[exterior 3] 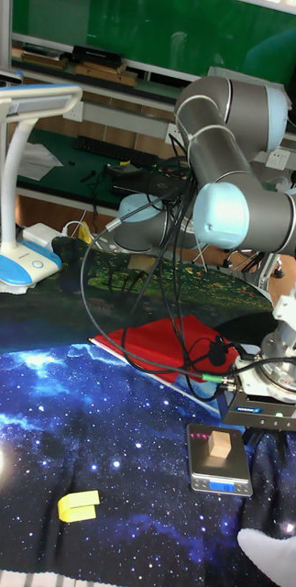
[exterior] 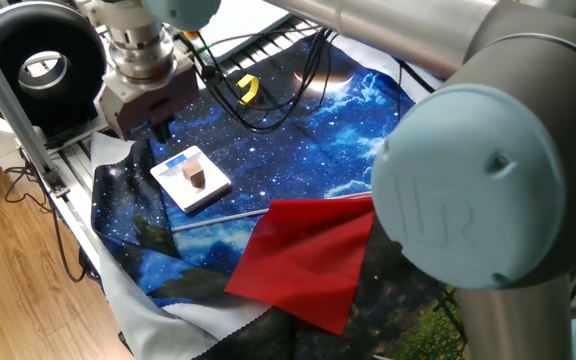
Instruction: Remove the object from the scale
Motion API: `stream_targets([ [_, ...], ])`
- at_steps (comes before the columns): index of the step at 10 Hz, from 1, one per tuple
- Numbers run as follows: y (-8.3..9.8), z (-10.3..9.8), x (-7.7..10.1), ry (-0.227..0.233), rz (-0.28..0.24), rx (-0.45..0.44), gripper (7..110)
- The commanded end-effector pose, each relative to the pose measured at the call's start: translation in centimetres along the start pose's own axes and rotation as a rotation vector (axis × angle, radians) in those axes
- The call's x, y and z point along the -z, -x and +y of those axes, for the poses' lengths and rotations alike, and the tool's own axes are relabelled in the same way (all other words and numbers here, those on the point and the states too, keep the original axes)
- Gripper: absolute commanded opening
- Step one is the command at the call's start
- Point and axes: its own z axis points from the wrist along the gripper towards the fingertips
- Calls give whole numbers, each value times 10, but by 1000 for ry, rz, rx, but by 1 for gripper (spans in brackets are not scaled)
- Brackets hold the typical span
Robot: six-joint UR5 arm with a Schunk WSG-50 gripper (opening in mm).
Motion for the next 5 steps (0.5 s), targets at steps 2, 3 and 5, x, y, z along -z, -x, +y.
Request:
stream_targets([
  [2,-2,-2,-4,83,47,-42,44],
  [3,-3,-12,-7,77,52,-46,44],
  [5,3,-35,-16,61,32,-57,88],
])
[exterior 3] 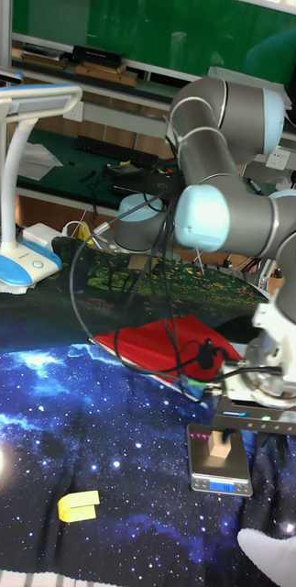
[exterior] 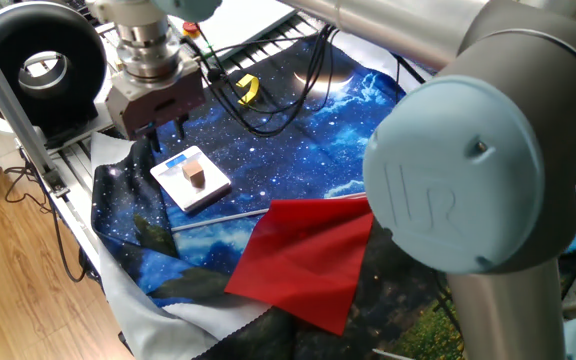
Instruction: Remove the object from the scale
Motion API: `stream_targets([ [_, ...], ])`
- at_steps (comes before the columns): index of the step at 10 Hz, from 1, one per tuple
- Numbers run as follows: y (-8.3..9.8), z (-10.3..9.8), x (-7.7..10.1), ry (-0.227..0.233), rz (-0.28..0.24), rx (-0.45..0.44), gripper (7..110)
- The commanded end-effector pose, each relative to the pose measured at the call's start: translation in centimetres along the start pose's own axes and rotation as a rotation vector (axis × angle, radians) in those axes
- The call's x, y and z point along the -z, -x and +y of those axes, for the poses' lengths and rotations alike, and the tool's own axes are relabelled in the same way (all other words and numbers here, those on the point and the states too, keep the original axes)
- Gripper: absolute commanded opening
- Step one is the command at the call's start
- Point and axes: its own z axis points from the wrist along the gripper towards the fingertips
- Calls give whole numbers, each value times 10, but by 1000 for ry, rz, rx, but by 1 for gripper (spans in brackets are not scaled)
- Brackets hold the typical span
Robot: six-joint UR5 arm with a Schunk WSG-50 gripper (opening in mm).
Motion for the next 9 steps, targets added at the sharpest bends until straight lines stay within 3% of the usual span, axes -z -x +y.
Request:
stream_targets([
  [1,1,-21,-10,6,3,-60,88],
  [3,-5,-18,-15,7,14,-107,88],
  [4,-7,-16,-24,8,0,-115,66],
  [5,-9,-14,-36,15,-29,-110,66],
  [9,-27,-4,-52,0,-33,-103,66],
])
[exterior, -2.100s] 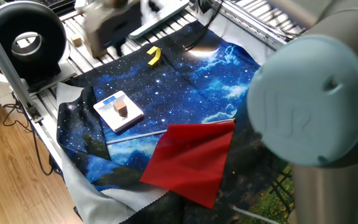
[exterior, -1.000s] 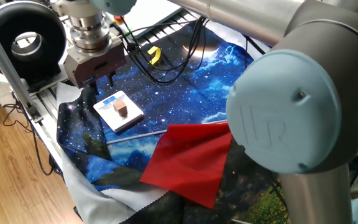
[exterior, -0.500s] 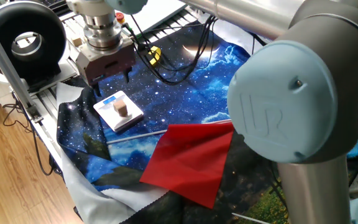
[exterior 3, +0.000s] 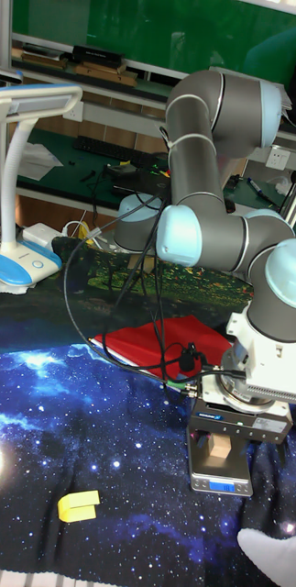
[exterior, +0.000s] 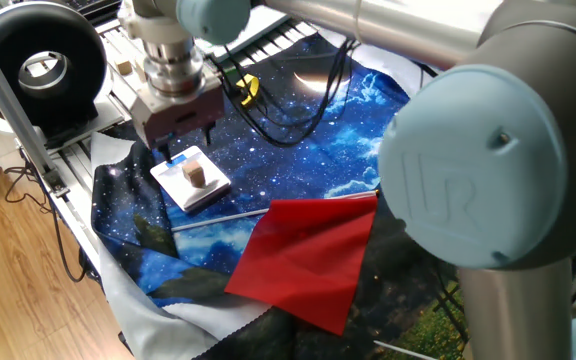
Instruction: Remove the object from the scale
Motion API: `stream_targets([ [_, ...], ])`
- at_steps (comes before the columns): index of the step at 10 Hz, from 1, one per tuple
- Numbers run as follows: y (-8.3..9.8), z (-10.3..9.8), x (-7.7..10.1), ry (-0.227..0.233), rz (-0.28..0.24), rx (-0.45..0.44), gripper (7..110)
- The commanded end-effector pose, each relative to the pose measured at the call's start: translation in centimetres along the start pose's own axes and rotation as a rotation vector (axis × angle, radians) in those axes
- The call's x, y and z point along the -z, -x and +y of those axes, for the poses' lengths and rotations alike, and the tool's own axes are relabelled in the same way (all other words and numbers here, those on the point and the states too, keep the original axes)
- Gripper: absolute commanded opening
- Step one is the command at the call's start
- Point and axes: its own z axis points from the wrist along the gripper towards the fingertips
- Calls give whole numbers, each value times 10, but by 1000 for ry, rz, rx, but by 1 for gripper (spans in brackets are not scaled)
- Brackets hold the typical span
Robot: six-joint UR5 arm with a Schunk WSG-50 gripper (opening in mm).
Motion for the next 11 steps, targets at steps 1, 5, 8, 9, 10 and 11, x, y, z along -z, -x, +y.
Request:
stream_targets([
  [1,-14,12,-12,13,-12,-9,66],
  [5,-16,6,-14,-6,-9,-17,44],
  [8,-17,5,-15,-9,-8,-28,44],
  [9,-18,4,-15,-9,-6,-28,44],
  [10,-18,4,-15,-9,-6,-28,44],
  [11,-18,3,-16,-9,-6,-28,44],
])
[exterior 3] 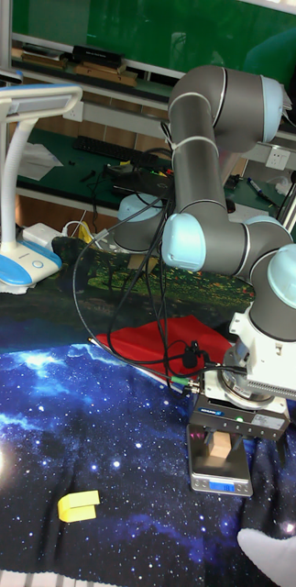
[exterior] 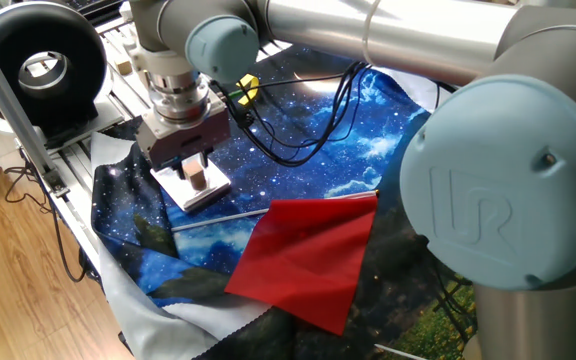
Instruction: Remove the object from the scale
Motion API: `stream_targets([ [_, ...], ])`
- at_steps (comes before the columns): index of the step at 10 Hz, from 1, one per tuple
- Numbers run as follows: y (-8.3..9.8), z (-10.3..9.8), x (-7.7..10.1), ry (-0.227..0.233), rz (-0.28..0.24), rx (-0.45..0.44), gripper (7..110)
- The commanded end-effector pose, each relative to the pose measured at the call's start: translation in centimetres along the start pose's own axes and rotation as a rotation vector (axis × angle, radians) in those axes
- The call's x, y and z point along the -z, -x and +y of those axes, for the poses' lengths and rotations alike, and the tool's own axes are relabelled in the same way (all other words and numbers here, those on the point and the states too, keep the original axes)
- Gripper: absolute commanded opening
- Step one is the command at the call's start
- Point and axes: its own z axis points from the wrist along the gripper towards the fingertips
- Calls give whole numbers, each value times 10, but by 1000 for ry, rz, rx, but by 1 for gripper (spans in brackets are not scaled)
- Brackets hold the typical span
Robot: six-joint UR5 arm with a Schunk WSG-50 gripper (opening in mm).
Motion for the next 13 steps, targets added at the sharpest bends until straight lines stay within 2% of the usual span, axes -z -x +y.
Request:
stream_targets([
  [1,0,0,-1,11,0,-9,44],
  [9,1,2,-2,18,-7,-28,44],
  [10,1,3,-2,21,-7,-32,22],
  [13,2,4,-1,25,-9,-37,22],
])
